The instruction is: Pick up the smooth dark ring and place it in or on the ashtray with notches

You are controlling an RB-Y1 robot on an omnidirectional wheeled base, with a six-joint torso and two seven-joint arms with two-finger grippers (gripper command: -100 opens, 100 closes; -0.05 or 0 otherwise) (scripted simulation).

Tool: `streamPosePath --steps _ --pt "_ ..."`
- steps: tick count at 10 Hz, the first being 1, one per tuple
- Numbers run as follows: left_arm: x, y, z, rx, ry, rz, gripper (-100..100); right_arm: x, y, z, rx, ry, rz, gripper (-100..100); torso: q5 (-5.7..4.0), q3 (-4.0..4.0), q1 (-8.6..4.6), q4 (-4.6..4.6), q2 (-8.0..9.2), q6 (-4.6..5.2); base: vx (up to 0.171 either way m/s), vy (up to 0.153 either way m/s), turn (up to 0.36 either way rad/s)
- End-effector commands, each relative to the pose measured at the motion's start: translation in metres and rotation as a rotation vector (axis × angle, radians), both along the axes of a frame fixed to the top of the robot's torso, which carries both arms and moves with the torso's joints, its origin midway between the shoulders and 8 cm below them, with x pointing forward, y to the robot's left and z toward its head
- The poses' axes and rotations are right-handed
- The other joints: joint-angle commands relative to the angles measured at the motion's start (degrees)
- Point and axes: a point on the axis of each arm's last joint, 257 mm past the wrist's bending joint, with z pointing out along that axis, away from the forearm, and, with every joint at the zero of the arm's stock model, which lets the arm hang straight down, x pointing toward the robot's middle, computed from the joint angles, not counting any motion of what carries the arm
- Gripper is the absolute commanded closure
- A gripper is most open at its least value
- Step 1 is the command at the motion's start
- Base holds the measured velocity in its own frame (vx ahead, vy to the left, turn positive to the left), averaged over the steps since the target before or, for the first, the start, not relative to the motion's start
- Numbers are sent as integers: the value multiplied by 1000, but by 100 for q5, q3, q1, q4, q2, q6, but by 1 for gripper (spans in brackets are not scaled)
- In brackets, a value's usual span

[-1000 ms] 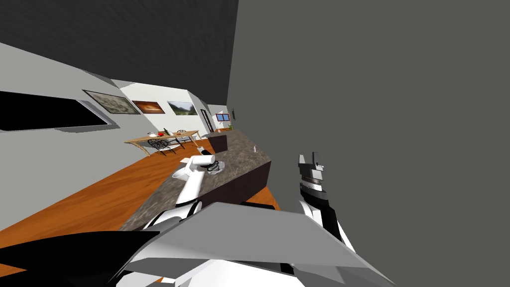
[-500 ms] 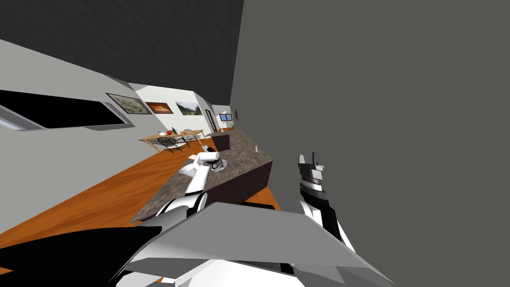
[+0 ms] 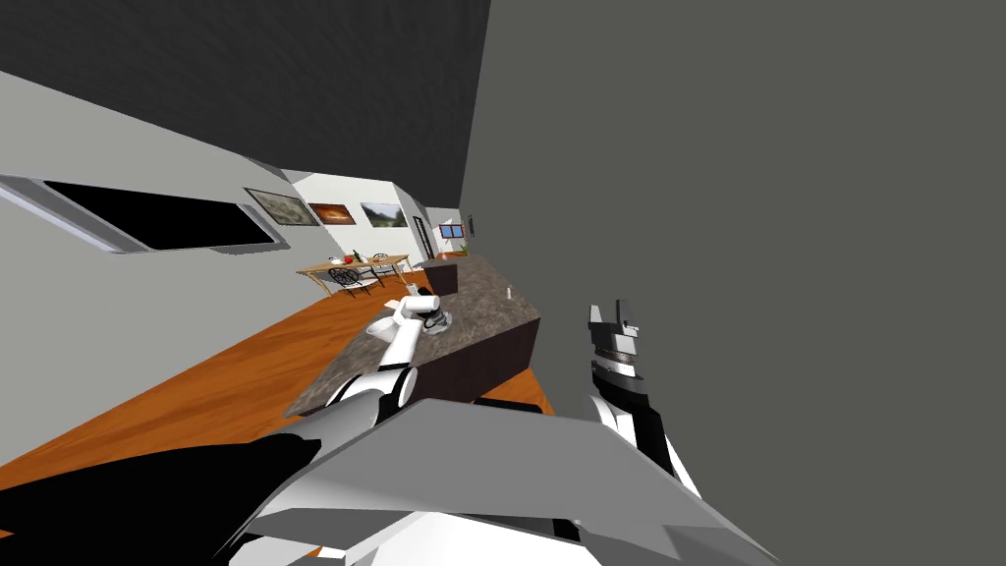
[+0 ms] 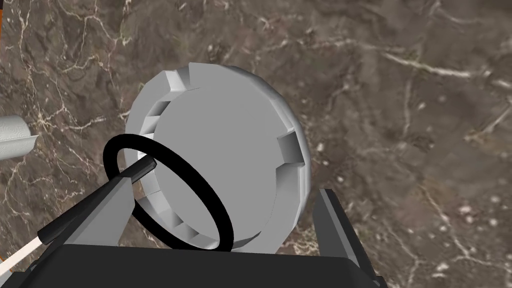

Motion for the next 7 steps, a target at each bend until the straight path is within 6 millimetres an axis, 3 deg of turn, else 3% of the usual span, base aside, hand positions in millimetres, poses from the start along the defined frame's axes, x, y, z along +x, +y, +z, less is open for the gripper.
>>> streamPosePath --steps 1,4,7 --pt "25 -12 9 22 -33 -53 -100 0 0 0 0 0 0 0 0 0 0 0 0 0 -32 -17 283" --pt "45 -21 24 9 -56 -63 -100 0 0 0 0 0 0 0 -3 6 -10 3 9 3 -24 -17 49" --pt "35 -19 -3 -16 14 -45 -100 0 0 0 0 0 0 0 0 -1 2 -1 -2 0 0 2 -2"
